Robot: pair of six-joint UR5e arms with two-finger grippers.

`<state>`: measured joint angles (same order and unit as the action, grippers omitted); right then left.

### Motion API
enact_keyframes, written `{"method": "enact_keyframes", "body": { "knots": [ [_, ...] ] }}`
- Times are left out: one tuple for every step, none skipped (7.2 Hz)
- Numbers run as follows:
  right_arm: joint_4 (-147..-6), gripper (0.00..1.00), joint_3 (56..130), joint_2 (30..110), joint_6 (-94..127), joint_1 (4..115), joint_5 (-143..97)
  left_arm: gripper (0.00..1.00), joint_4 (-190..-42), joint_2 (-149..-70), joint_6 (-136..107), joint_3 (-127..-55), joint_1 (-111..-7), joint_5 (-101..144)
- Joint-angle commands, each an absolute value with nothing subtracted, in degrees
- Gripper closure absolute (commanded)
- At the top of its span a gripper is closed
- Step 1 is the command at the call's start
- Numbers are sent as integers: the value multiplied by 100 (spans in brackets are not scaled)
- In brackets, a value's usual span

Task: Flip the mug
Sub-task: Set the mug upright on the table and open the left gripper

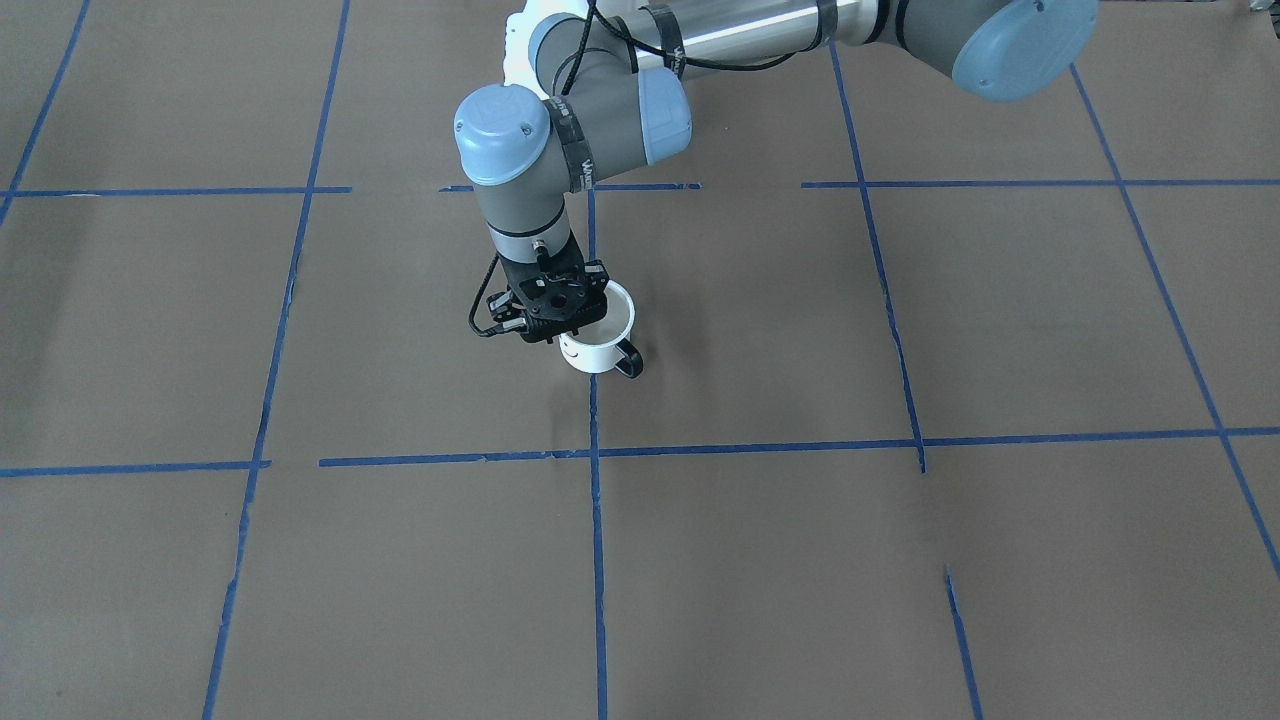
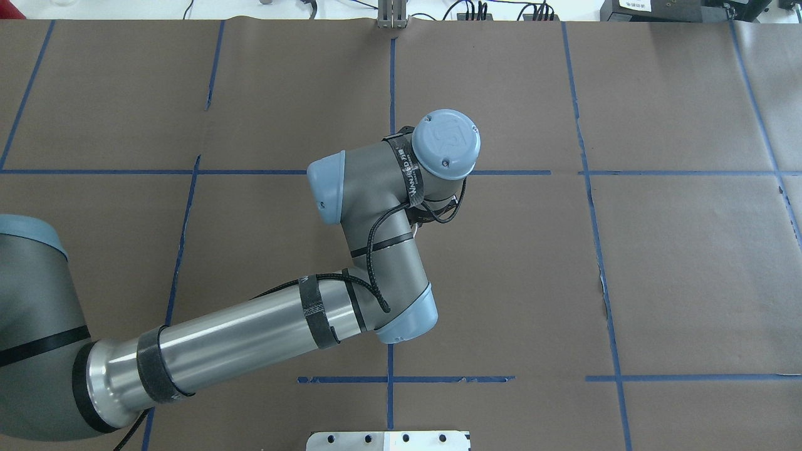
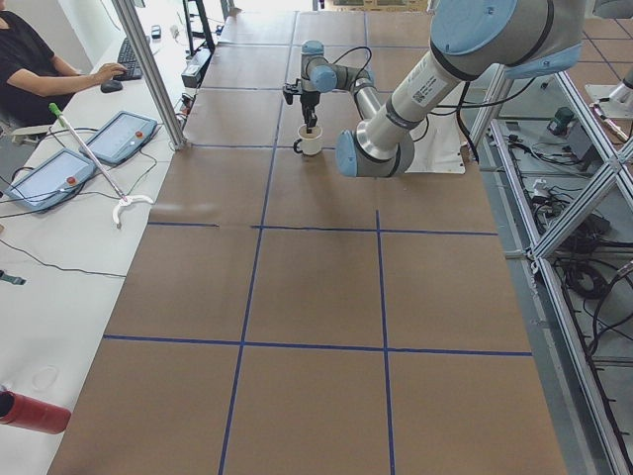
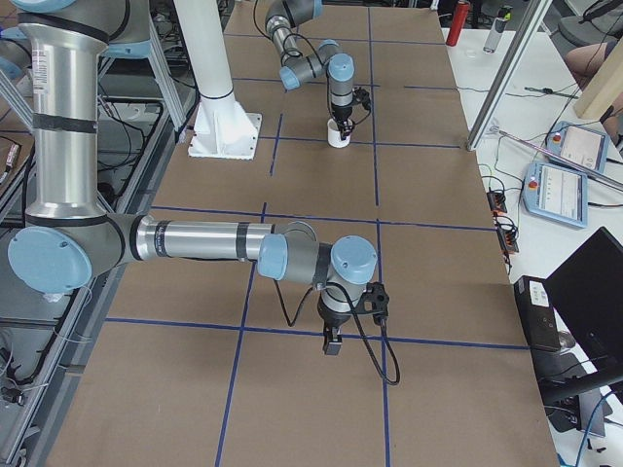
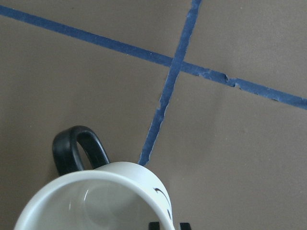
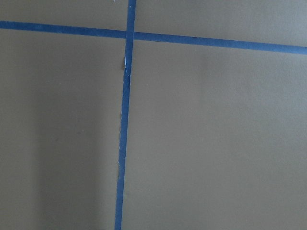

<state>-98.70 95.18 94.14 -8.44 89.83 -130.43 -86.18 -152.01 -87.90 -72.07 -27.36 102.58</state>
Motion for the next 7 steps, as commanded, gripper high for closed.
{"method": "enact_keyframes", "body": {
  "knots": [
    [-9870, 0, 9519, 9413, -844, 8982, -13043, 0, -8168, -14926, -8772, -8132, -2786, 10257],
    [-9870, 0, 9519, 9413, -844, 8982, -13043, 0, -7826, -14645, -8363, -8870, -3004, 10283],
    [-9870, 0, 9519, 9413, -844, 8982, -13043, 0, -7596, -14199, -7941, -9651, -3389, 10344],
    [-9870, 0, 9519, 9413, -844, 8982, -13043, 0, -7655, -13577, -7528, -10364, -3810, 10588],
    [-9870, 0, 9519, 9422, -844, 8982, -13043, 0, -7829, -13022, -6914, -10702, -4310, 11104],
    [-9870, 0, 9519, 9413, -844, 8982, -13043, 0, -7901, -12669, -6116, -10836, -4829, 11466],
    [-9870, 0, 9519, 9413, -844, 8982, -13043, 0, -7927, -12326, -5343, -10846, -5295, 11774]
  ]
}}
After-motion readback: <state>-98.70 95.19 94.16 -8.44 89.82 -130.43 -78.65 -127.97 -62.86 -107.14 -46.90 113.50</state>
